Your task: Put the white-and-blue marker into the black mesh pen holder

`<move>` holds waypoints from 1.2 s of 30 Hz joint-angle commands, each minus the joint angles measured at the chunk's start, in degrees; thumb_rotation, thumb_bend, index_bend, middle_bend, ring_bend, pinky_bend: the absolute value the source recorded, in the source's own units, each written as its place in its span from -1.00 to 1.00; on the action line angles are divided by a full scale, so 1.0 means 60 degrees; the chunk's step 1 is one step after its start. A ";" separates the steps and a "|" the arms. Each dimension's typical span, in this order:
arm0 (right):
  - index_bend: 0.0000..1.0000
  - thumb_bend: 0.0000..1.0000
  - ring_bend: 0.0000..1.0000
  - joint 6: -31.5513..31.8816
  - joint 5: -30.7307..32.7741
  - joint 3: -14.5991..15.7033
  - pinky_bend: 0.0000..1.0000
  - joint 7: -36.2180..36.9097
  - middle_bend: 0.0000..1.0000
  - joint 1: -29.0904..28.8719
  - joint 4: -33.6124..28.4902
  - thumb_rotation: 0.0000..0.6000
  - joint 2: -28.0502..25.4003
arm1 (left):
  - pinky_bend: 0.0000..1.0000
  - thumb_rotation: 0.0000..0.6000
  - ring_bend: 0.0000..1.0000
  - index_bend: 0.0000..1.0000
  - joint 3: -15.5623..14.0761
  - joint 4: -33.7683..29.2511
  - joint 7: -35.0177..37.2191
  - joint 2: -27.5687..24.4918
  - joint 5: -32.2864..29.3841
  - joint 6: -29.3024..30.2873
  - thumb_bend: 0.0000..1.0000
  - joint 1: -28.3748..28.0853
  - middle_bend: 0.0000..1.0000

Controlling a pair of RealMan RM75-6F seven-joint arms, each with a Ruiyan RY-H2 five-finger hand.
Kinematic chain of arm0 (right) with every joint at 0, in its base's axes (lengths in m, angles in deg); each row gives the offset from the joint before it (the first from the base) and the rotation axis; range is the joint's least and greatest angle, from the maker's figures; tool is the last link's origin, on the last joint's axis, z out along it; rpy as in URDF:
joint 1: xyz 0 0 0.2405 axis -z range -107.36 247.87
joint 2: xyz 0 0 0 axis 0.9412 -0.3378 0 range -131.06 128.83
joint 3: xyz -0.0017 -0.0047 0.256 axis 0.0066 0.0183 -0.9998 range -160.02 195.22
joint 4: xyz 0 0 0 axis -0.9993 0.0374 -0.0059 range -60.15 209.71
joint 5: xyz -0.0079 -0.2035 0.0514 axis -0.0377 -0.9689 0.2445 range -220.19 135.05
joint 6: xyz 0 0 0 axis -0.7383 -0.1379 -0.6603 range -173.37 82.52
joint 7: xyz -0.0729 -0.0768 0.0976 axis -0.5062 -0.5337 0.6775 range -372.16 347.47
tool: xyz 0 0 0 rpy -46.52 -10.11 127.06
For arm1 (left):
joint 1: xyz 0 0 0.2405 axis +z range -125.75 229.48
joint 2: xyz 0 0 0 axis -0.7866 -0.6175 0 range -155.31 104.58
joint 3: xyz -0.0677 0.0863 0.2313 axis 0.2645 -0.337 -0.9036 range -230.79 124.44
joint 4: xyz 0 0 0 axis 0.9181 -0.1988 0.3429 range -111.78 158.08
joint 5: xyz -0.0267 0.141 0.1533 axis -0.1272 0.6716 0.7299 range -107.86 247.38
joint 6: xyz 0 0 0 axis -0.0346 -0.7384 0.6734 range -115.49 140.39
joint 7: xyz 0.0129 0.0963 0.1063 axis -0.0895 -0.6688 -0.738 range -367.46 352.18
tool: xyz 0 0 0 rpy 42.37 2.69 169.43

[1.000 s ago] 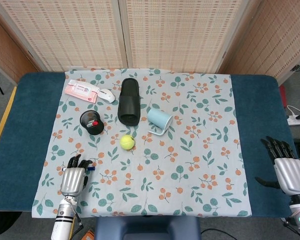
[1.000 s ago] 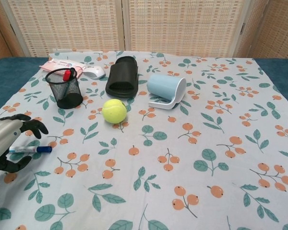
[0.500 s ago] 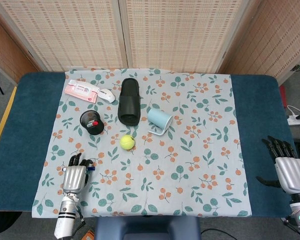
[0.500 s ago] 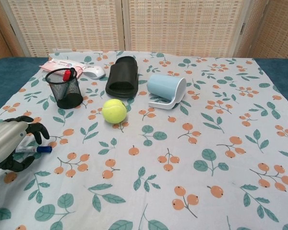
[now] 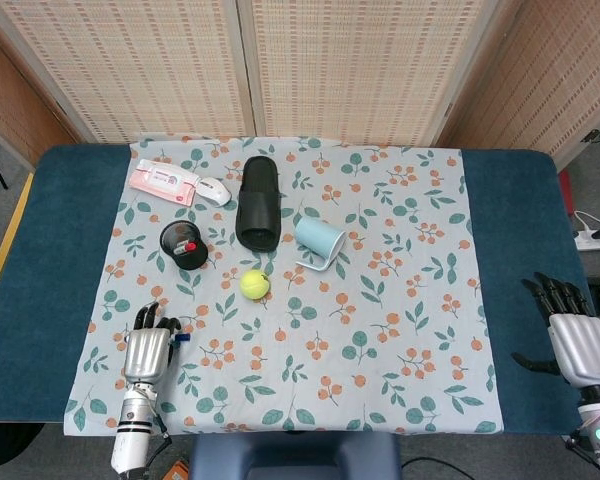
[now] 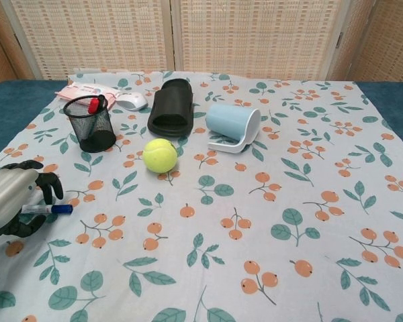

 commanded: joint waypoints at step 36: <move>-0.76 -1.00 -0.99 -0.0080 0.0205 -0.0043 -1.00 -0.0099 -1.00 -0.0065 -0.0006 1.00 0.0035 | -0.66 1.00 -0.61 0.12 -0.0093 0.0634 -0.0078 0.0191 0.0507 0.0700 -0.30 -0.0132 0.12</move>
